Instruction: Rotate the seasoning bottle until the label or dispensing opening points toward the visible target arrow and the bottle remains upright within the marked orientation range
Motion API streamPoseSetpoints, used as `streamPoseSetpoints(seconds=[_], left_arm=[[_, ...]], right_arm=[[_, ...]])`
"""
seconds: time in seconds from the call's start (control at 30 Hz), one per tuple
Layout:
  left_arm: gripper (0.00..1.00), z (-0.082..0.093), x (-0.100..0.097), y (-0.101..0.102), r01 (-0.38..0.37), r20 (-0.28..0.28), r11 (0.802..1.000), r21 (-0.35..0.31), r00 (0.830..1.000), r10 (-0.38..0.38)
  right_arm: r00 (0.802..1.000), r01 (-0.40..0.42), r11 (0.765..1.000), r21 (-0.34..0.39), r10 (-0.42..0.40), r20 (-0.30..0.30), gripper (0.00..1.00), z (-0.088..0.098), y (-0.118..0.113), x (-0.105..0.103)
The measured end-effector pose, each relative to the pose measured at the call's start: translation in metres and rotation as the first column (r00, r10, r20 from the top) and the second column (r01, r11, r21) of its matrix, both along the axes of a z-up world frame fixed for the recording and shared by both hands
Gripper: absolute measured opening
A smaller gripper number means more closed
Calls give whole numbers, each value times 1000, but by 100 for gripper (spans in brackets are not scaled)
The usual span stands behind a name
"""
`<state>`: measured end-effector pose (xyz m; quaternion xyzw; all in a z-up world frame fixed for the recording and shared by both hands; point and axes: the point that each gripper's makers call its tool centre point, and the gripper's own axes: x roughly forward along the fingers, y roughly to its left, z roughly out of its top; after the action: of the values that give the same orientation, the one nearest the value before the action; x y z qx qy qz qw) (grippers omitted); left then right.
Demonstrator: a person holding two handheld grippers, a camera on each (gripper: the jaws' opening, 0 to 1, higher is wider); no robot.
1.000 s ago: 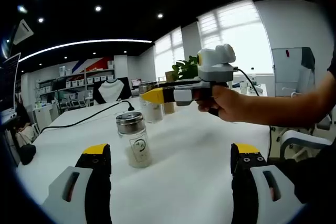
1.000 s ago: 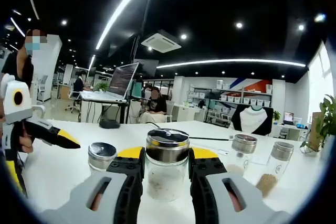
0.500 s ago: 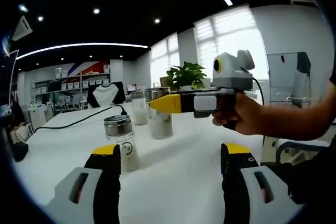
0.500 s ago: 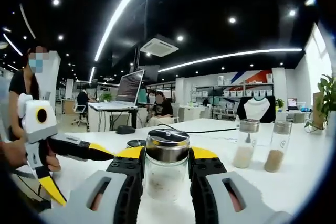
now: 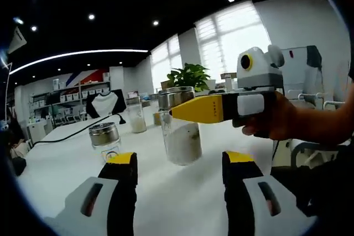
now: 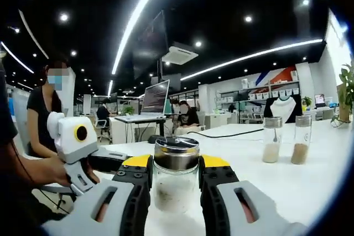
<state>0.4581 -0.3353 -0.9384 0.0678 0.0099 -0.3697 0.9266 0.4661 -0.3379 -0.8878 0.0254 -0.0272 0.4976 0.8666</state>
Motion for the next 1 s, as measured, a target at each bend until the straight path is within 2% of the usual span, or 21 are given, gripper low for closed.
streamPoseSetpoints(seconds=[0.07,0.13,0.2,0.3,0.4,0.5,0.63,0.8,0.93,1.0], left_arm=[[61,2,-3,-5,12,8,1000,-1,1000,-12],[56,3,-7,-10,36,25,999,27,999,-37],[55,2,-9,-15,52,25,998,29,998,-53],[51,3,-10,-17,60,14,998,12,998,-60],[42,6,-17,-22,101,4,995,-20,995,-101],[41,8,-21,-27,131,-15,990,-59,991,-132],[36,11,-27,-33,157,-21,985,-76,987,-159],[36,5,-25,-31,99,-61,993,-59,993,-103],[35,7,-23,-27,49,-28,998,-28,998,-50],[35,10,-22,-25,30,-5,999,-22,1000,-30]], right_arm=[[999,-36,999,-10,36,-2,30,-3,1,-9],[998,-63,998,-15,63,12,30,-4,2,-16],[997,-79,997,-14,80,14,30,-5,3,-20],[995,-100,995,-17,101,25,30,-5,2,-25],[990,-135,991,-8,136,40,30,-4,0,-34],[984,-170,985,16,168,58,30,0,-3,-41],[981,-184,983,19,182,64,30,2,-3,-43],[988,-139,990,-6,139,68,31,-4,-1,-42],[996,-70,997,22,69,56,31,-1,-2,-37],[999,-22,998,59,20,27,31,2,-3,-35]])
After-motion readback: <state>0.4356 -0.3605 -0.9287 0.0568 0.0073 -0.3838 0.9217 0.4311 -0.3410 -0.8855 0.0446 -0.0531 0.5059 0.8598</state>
